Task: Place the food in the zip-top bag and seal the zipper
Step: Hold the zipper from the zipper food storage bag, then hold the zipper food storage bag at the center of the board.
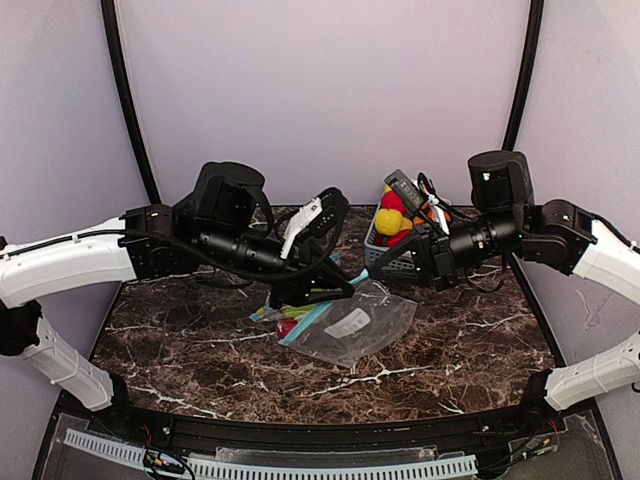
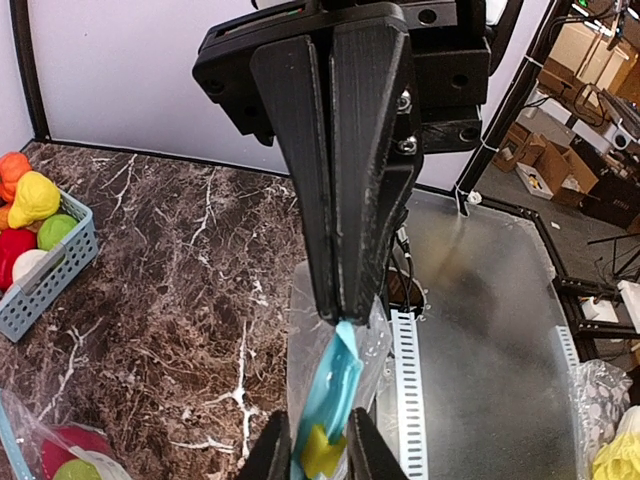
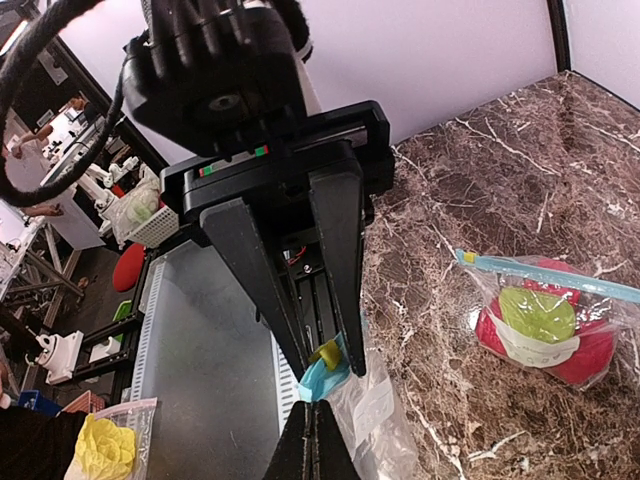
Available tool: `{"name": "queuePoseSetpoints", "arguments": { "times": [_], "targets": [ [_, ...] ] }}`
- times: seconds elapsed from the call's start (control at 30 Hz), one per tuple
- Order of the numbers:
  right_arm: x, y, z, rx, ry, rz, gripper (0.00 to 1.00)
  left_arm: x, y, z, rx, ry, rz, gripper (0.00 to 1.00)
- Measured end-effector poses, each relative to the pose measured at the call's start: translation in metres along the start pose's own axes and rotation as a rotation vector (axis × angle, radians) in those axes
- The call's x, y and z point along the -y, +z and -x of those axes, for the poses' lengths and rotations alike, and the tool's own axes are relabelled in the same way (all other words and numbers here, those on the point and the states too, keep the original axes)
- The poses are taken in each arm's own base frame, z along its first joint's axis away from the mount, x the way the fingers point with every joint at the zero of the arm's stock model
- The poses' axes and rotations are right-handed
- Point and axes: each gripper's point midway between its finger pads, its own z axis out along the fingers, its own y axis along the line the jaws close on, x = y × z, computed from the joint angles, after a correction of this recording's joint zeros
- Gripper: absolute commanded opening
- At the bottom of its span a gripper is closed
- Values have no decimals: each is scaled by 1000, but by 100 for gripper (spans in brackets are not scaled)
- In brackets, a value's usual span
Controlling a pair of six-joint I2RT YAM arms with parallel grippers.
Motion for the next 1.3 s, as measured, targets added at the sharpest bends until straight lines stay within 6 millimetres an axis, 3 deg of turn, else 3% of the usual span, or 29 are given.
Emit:
{"name": "queuePoseSetpoints", "arguments": {
  "times": [0.07,0.17,0.2,0.33,0.4,0.47,0.57,0.8,1.0,1.3],
  "targets": [
    [0,0,0,0,1,-1,0,1,1,0,1,-2,-5,4],
    [2,0,0,2,5,-7,0,2,2,0,1,2,-15,1],
    [3,0,1,3,9,-11,5,3,2,0,2,4,-18,1],
    [9,0,1,9,25,-35,51,3,3,1,10,-8,-19,1],
    [13,1,0,13,33,-45,69,2,4,0,17,-24,-17,1],
    [17,3,-6,12,35,-55,82,0,6,-4,12,-47,-9,1],
    [23,6,-13,4,31,-66,89,-5,8,-14,-7,-94,13,1],
    [29,9,-15,18,24,-78,90,-10,11,-30,0,-183,31,1],
    [39,17,-36,-14,79,-85,77,-5,14,-36,22,-219,-12,1],
    [35,21,-36,3,112,-36,62,7,15,-32,38,-229,-90,1]
  ]
}}
